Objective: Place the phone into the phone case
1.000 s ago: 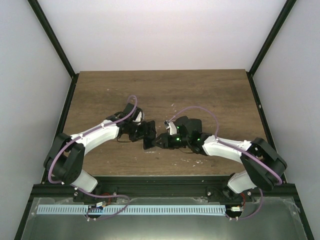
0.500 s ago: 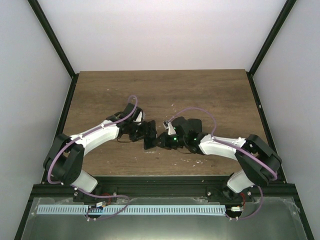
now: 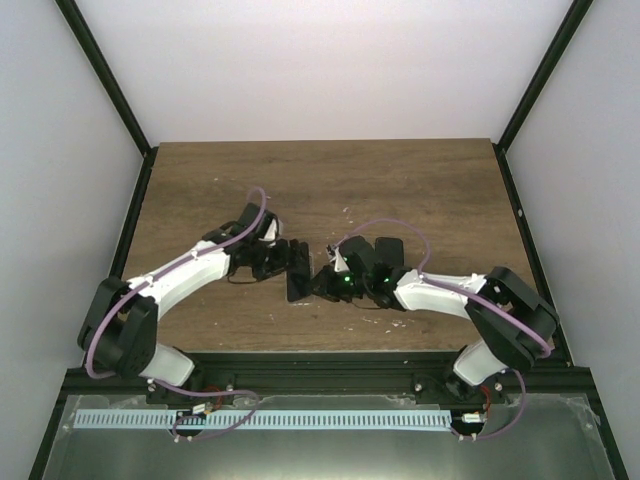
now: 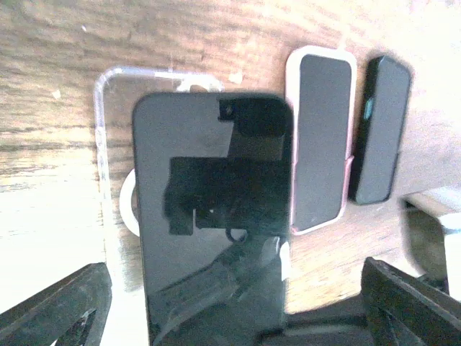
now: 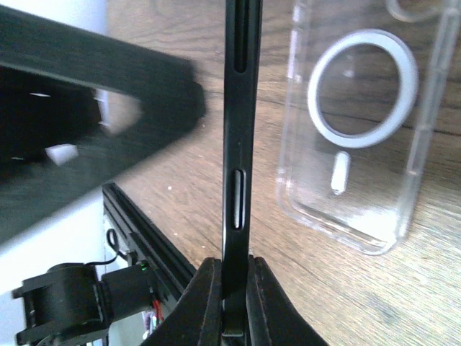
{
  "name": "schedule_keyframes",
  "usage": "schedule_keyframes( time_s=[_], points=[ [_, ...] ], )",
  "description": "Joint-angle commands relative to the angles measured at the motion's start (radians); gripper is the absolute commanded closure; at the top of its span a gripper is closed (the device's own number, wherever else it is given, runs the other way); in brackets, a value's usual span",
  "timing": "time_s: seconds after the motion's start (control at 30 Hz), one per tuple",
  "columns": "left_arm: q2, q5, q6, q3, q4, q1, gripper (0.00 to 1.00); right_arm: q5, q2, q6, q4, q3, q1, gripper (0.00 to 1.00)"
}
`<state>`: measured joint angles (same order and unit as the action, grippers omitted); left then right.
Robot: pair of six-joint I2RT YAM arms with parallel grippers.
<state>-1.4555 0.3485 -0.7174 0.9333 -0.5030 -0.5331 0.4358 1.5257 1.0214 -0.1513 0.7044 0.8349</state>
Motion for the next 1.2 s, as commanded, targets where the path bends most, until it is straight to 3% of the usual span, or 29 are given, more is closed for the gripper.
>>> schedule_keyframes(
  time_s=[0.0,0.07,0.13,0.23,0.4,0.7,1.17],
  points=[
    [0.062,0.103,0.033,-0.007,0.061,0.069,0.00,-0.051,0.032,0.025,-0.008,0.016,0.007,0.99],
    [0.073,0.143,0.055,-0.019,0.068,0.095,0.00,-0.062,0.043,0.019,-0.006,0.024,0.007,0.99],
    [0.081,0.095,0.078,-0.020,0.036,0.102,0.00,-0.071,0.049,0.015,-0.005,0.031,0.007,0.99],
    [0.068,0.039,0.098,-0.043,0.030,0.124,0.08,-0.079,0.063,0.013,-0.009,0.043,0.007,0.99],
    [0.008,0.068,0.095,-0.117,0.146,0.150,0.19,-0.063,0.112,-0.003,0.006,0.073,0.006,0.99],
    [-0.107,0.132,0.092,-0.169,0.310,0.150,0.27,-0.006,0.168,-0.073,-0.002,0.075,-0.027,0.99],
    [-0.211,0.172,0.173,-0.148,0.386,0.154,0.32,0.185,0.234,-0.174,-0.027,0.075,-0.081,0.99]
  ],
)
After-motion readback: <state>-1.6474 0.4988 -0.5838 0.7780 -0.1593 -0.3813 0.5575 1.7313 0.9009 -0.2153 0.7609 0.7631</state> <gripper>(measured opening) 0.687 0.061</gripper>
